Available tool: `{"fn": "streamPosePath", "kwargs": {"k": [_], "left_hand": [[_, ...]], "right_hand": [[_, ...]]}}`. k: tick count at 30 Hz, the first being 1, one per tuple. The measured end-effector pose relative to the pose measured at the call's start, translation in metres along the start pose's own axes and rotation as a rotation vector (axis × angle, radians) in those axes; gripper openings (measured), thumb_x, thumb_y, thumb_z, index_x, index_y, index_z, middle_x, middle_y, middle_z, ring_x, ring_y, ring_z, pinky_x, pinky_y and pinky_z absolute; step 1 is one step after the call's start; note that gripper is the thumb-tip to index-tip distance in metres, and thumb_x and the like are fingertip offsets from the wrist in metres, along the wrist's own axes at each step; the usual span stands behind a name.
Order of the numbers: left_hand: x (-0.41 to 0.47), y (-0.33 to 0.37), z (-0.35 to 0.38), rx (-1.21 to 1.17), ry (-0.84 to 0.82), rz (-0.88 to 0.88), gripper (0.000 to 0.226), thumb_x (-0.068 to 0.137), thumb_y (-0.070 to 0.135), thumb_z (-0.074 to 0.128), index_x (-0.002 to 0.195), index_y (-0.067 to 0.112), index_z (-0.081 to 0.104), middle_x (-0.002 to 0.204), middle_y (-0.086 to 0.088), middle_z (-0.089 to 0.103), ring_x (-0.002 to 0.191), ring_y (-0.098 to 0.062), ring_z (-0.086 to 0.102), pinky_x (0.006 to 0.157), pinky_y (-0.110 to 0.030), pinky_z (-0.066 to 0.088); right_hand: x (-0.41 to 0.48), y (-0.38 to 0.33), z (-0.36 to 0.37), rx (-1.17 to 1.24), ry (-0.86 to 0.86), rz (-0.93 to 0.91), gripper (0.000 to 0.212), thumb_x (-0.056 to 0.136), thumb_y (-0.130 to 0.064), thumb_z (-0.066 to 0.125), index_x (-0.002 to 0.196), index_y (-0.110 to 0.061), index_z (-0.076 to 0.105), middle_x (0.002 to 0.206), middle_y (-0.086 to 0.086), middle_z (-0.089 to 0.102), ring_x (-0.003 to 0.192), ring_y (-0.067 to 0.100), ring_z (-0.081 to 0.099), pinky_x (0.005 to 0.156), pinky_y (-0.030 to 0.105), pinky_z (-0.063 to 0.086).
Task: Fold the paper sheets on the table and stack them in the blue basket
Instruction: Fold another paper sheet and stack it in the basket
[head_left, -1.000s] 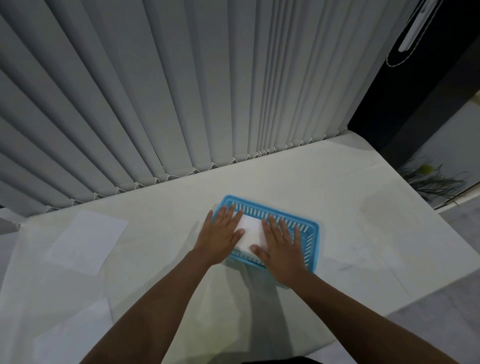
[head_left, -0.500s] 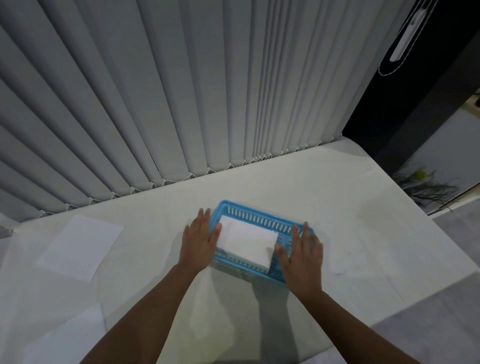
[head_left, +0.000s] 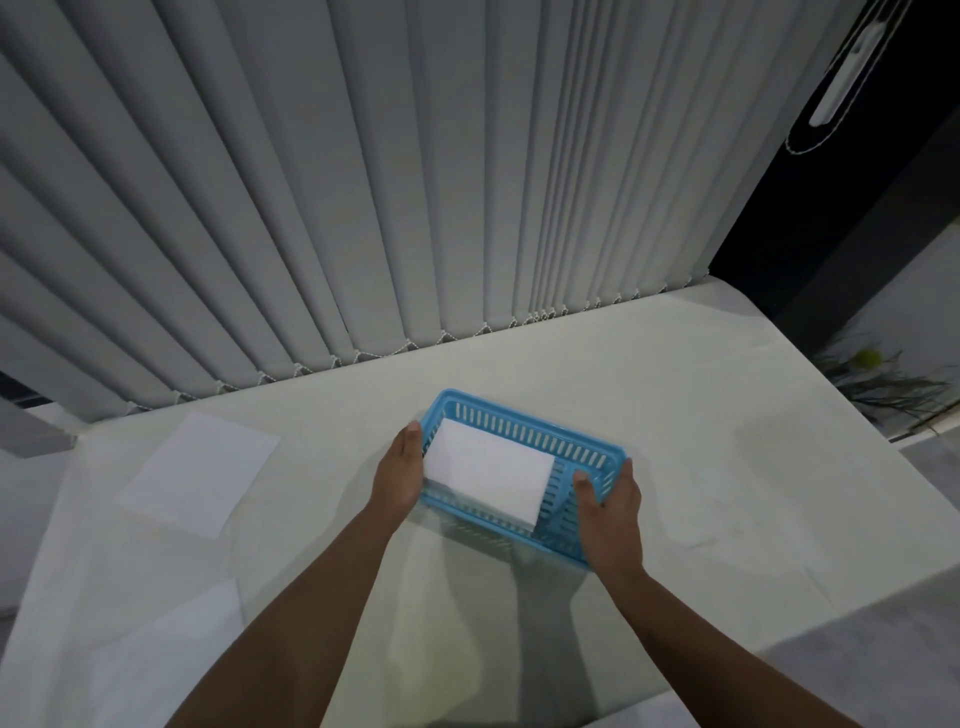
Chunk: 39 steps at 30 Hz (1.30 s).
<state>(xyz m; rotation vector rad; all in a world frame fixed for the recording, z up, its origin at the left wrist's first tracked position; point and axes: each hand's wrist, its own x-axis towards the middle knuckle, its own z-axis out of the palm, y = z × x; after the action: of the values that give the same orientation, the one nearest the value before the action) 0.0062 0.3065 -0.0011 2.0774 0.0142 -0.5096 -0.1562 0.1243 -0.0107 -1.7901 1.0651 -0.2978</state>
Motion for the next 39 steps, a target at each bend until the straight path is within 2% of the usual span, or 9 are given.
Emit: {"fn": "streamPosePath", "kwargs": {"k": [5, 9, 18, 23, 26, 28, 32, 35, 39], "left_hand": [[0.006, -0.023, -0.047, 0.035, 0.063, -0.005, 0.057, 0.099, 0.051, 0.019, 0.134, 0.019, 0.051, 0.136, -0.012, 0.055, 0.124, -0.03, 0.051, 0.11, -0.045, 0.037], [0.005, -0.043, -0.085, 0.09, 0.109, -0.02, 0.053, 0.1, 0.046, 0.021, 0.133, 0.017, 0.052, 0.135, -0.014, 0.056, 0.124, -0.031, 0.051, 0.107, -0.041, 0.037], [-0.005, -0.085, -0.141, 0.168, 0.011, -0.016, 0.053, 0.101, 0.045, 0.019, 0.143, 0.019, 0.041, 0.145, -0.011, 0.046, 0.134, -0.031, 0.043, 0.113, -0.041, 0.032], [-0.008, -0.095, -0.152, 0.171, -0.072, 0.027, 0.053, 0.102, 0.041, 0.022, 0.148, 0.017, 0.031, 0.154, -0.007, 0.035, 0.142, -0.025, 0.033, 0.118, -0.035, 0.022], [-0.012, -0.099, -0.154, 0.188, -0.087, 0.076, 0.053, 0.102, 0.039, 0.024, 0.149, 0.015, 0.029, 0.154, -0.007, 0.034, 0.142, -0.025, 0.031, 0.119, -0.036, 0.021], [-0.018, -0.104, -0.155, 0.193, -0.071, 0.113, 0.053, 0.102, 0.038, 0.026, 0.149, 0.013, 0.029, 0.155, -0.007, 0.032, 0.143, -0.023, 0.03, 0.12, -0.037, 0.02], [-0.032, -0.125, -0.166, 0.261, 0.011, 0.125, 0.054, 0.101, 0.04, 0.025, 0.149, 0.013, 0.027, 0.157, -0.009, 0.026, 0.146, -0.023, 0.023, 0.122, -0.039, 0.015], [-0.043, -0.143, -0.187, 0.333, 0.091, 0.105, 0.052, 0.101, 0.037, 0.028, 0.147, 0.013, 0.03, 0.156, -0.009, 0.029, 0.145, -0.024, 0.025, 0.12, -0.04, 0.019], [-0.062, -0.174, -0.22, 0.393, 0.167, 0.069, 0.047, 0.098, 0.029, 0.042, 0.142, 0.012, 0.038, 0.15, -0.008, 0.039, 0.139, -0.028, 0.035, 0.114, -0.042, 0.028]], "right_hand": [[-0.024, -0.019, 0.039, -0.026, -0.045, -0.004, 0.074, 0.091, -0.052, 0.047, 0.15, -0.024, 0.013, 0.152, 0.007, 0.025, 0.127, 0.029, 0.047, 0.097, 0.052, 0.046], [-0.051, -0.03, 0.075, -0.02, -0.071, -0.003, 0.081, 0.092, -0.052, 0.047, 0.152, -0.021, 0.003, 0.156, 0.009, 0.018, 0.132, 0.033, 0.042, 0.102, 0.054, 0.042], [-0.115, -0.028, 0.125, -0.073, -0.032, 0.005, 0.085, 0.091, -0.054, 0.047, 0.152, -0.024, -0.003, 0.158, 0.01, 0.012, 0.137, 0.036, 0.035, 0.099, 0.056, 0.043], [-0.14, -0.021, 0.134, -0.177, 0.008, -0.007, 0.084, 0.092, -0.05, 0.048, 0.153, -0.021, -0.002, 0.161, 0.012, 0.002, 0.144, 0.039, 0.017, 0.109, 0.054, 0.029], [-0.145, -0.02, 0.136, -0.311, 0.026, -0.077, 0.083, 0.093, -0.05, 0.046, 0.153, -0.016, -0.001, 0.161, 0.017, 0.0, 0.146, 0.036, 0.011, 0.117, 0.047, 0.014], [-0.147, -0.023, 0.135, -0.433, 0.037, -0.092, 0.081, 0.093, -0.053, 0.043, 0.153, -0.015, 0.002, 0.161, 0.017, 0.001, 0.146, 0.035, 0.011, 0.118, 0.048, 0.008], [-0.157, -0.04, 0.138, -0.579, 0.036, -0.212, 0.076, 0.095, -0.054, 0.039, 0.153, -0.016, 0.009, 0.161, 0.014, -0.001, 0.147, 0.035, 0.006, 0.117, 0.053, 0.003], [-0.169, -0.056, 0.148, -0.662, -0.011, -0.353, 0.076, 0.089, -0.057, 0.026, 0.153, -0.018, 0.011, 0.162, 0.01, -0.003, 0.148, 0.034, 0.004, 0.118, 0.05, 0.0], [-0.189, -0.073, 0.175, -0.694, -0.11, -0.561, 0.074, 0.086, -0.056, 0.025, 0.148, -0.017, 0.032, 0.161, 0.012, 0.01, 0.146, 0.036, 0.015, 0.118, 0.049, 0.006]]}}
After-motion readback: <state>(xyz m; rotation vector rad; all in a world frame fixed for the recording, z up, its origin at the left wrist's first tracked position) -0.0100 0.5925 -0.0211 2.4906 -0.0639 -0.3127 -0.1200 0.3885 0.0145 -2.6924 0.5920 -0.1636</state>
